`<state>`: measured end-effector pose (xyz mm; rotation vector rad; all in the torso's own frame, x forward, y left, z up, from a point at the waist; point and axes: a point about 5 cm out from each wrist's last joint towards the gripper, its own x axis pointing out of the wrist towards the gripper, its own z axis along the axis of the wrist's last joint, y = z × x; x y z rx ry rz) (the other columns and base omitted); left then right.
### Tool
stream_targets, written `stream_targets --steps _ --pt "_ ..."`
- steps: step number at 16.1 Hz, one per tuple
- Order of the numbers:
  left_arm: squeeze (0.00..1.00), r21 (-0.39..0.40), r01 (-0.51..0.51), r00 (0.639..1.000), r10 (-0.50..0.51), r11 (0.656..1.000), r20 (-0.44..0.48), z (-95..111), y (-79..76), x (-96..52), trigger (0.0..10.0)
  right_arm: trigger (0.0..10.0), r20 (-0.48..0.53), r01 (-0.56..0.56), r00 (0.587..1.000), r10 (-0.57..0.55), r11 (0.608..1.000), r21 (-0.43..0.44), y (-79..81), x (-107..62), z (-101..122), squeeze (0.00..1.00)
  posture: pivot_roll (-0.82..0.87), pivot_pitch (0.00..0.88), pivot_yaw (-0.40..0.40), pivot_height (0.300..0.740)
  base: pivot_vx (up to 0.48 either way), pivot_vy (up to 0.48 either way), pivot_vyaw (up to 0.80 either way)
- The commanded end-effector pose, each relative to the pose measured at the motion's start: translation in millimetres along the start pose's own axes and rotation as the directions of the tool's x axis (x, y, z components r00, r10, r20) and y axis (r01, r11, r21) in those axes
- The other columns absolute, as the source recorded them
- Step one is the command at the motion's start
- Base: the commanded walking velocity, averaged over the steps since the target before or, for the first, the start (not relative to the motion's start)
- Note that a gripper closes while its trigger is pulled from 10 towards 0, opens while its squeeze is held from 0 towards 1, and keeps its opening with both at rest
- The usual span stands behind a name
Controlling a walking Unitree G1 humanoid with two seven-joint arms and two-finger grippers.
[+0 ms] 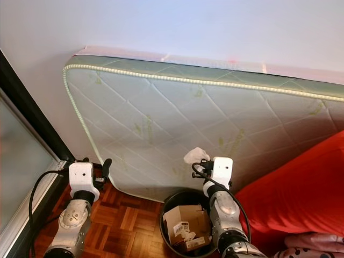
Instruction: Clean up the room
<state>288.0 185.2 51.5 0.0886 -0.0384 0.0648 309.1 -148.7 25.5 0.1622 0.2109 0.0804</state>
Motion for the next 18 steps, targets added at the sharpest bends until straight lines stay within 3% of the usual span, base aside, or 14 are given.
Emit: stream_targets --steps 1,10,18 --pt "0.0 0.005 0.008 1.0 -0.008 1.0 -0.01 -1 -1.5 -0.9 10.0 10.0 -0.021 -0.004 1.0 0.004 1.0 -0.006 -0.4 -1.0 -3 0.0 -0.09 0.068 -0.059 0.675 0.0 0.0 0.0" --pt "0.0 0.009 -0.007 1.0 0.007 1.0 -0.018 -1 -0.2 -1.3 10.0 10.0 -0.011 -0.037 0.999 0.037 0.999 -0.003 3.0 -2.0 -4 0.0 -0.08 0.076 -0.064 0.661 0.0 0.0 0.0" --pt "0.0 0.003 -0.005 1.0 0.005 1.0 -0.014 1 -1.4 -0.6 10.0 10.0 -0.129 -0.046 0.991 0.044 0.999 -0.019 2.1 -5.8 -20 0.0 -0.08 0.076 -0.065 0.661 0.0 0.0 0.0"
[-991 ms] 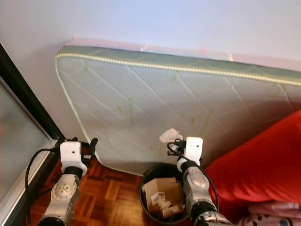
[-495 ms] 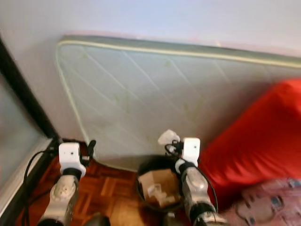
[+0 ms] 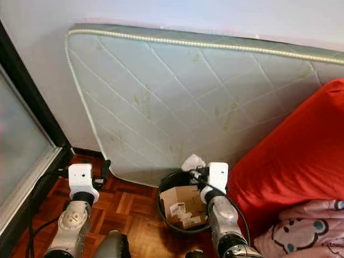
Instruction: Clean up the room
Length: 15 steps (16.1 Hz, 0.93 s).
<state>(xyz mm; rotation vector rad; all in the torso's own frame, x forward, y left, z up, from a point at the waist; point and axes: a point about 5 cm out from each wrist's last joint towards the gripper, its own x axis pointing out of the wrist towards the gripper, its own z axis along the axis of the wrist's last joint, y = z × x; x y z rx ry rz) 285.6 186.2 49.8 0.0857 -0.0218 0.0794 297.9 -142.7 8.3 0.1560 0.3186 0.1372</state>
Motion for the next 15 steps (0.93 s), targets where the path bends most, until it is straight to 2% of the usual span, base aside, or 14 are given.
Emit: stream_targets --steps 1,4,8,13,15 --pt "0.0 0.005 0.009 1.0 -0.009 1.0 0.003 2.5 -2.3 1.6 10.0 10.0 -0.02 0.002 1.0 -0.002 1.0 -0.013 -1.5 0.7 -0.2 0.0 -0.08 0.076 -0.066 0.651 0.0 0.0 0.0" --pt "0.0 0.004 0.009 1.0 -0.009 1.0 0.002 2.6 -2.1 1.8 10.0 10.0 -0.016 -0.004 1.0 0.004 1.0 0.002 -3.2 -1.7 -3.1 0.0 -0.08 0.078 -0.066 0.618 0.0 0.0 0.0" --pt "0.0 0.007 0.011 1.0 -0.011 1.0 -0.002 2.3 -2.3 2.1 10.0 10.0 -0.033 0.007 0.999 -0.007 1.0 0.001 -8.2 -3.7 -5.8 0.0 -0.08 0.078 -0.065 0.618 0.0 0.0 0.0" --pt "0.0 0.007 0.012 1.0 -0.012 1.0 -0.013 1.4 -2.2 2.3 10.0 10.0 -0.037 0.0 0.999 0.001 1.0 0.003 -4.5 -2.6 -6.0 0.0 -0.08 0.079 -0.065 0.618 0.0 0.0 0.0" --pt "0.0 0.007 0.014 1.0 -0.014 1.0 -0.015 1.3 -2.2 2.6 10.0 10.0 -0.035 -0.023 0.999 0.022 1.0 -0.021 0.5 -1.0 -4.8 0.0 -0.08 0.08 -0.064 0.618 0.126 0.0 0.0"
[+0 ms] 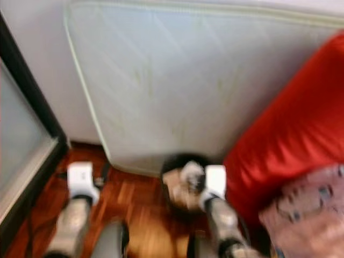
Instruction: Clean up the room
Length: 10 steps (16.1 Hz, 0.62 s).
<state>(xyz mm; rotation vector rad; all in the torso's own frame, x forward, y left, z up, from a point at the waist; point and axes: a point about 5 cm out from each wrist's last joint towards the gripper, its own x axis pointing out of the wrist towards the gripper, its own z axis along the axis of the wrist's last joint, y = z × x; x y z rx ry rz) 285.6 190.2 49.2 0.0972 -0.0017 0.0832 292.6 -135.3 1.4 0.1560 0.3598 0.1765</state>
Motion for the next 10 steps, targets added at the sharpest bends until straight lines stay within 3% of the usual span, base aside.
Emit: stream_targets --steps 1,3,10 --pt "0.0 -0.005 0.017 1.0 -0.017 1.0 0.005 2.4 -6.1 2.4 10.0 10.0 0.021 0.008 1.0 -0.008 1.0 -0.016 -4.2 1.0 5.8 0.0 -0.08 0.079 -0.064 0.618 0.251 0.0 0.7" --pt "0.0 -0.006 0.019 1.0 -0.019 1.0 0.005 2.5 -6.3 2.7 10.0 10.0 0.045 0.006 0.999 -0.005 1.0 -0.015 -3.4 1.8 9.4 0.0 -0.08 0.079 -0.064 0.618 0.255 0.0 0.72" --pt "0.0 -0.009 0.025 1.0 -0.025 1.0 0.002 2.6 -7.3 3.5 10.0 10.0 0.048 0.054 0.997 -0.054 0.999 -0.004 -10.0 0.5 9.7 0.0 -0.08 0.074 -0.063 0.618 0.263 0.0 0.0"
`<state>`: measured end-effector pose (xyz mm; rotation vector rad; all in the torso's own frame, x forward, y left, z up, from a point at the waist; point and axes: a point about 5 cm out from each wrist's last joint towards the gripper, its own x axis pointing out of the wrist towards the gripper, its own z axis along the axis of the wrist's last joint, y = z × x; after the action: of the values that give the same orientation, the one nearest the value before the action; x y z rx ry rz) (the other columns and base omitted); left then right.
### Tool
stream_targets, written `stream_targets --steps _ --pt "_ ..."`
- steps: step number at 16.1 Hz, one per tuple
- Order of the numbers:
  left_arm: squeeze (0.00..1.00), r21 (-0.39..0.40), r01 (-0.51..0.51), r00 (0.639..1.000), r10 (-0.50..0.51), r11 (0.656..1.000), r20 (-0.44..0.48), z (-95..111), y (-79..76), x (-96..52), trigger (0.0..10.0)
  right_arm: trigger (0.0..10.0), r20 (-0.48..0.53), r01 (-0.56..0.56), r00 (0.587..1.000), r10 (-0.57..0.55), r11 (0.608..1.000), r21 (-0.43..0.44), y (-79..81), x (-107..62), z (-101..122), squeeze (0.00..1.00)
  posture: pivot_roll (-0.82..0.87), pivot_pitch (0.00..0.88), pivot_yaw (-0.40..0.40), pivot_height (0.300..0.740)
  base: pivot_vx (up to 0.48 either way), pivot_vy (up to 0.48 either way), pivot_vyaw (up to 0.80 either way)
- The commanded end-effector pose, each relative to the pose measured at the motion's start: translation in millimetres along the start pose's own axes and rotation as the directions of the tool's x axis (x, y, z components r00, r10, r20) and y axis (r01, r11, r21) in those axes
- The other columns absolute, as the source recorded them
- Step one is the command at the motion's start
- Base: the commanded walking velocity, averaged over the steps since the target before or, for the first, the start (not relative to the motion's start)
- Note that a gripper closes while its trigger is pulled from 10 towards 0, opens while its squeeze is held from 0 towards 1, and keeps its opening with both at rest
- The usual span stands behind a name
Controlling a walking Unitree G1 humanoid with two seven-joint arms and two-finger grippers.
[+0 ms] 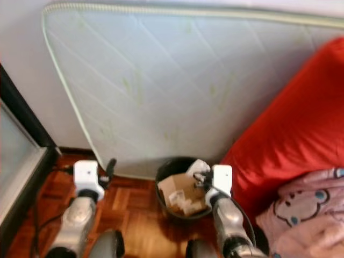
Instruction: Clean up the room
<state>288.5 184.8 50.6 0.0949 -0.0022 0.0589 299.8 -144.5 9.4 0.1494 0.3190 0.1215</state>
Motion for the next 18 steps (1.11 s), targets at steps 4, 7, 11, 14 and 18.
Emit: stream_targets --steps 4,7,11,14,18 --pt "0.0 -0.011 0.007 1.0 -0.007 1.0 -0.001 1 -3.2 1.1 10.0 10.0 0.012 0.023 1.0 -0.023 1.0 -0.016 -2.1 1.6 5 0.0 -0.08 0.071 -0.064 0.618 0.276 0.0 0.0" --pt "0.0 -0.023 0.016 1.0 -0.016 1.0 0.004 1 -4.5 1.1 10.0 10.0 0.009 0.012 1.0 -0.011 1.0 -0.02 0.1 2.5 5 0.0 -0.08 0.07 -0.065 0.618 0.187 0.0 0.0" --pt "0.0 -0.046 0.061 0.998 -0.061 0.997 -0.002 0 -11.8 -0.3 10.0 10.0 -0.014 -0.024 1.0 0.023 0.999 -0.041 6.4 8.2 11 0.0 -0.08 0.083 -0.066 0.618 0.0 0.0 0.0" --pt "0.0 -0.048 0.07 0.998 -0.07 0.996 -0.003 0 -12.2 -0.5 10.0 10.0 -0.028 -0.053 0.998 0.051 0.997 -0.052 16.5 16.3 20 0.0 -0.07 0.088 -0.068 0.618 0.0 0.0 0.0" --pt "0.0 -0.051 0.077 0.997 -0.077 0.996 0.001 0 -12.9 -2.4 10.0 10.0 -0.01 -0.074 0.997 0.074 0.997 0.005 24.2 24.8 36 0.0 -0.05 0.101 -0.074 0.618 0.0 0.0 0.0"
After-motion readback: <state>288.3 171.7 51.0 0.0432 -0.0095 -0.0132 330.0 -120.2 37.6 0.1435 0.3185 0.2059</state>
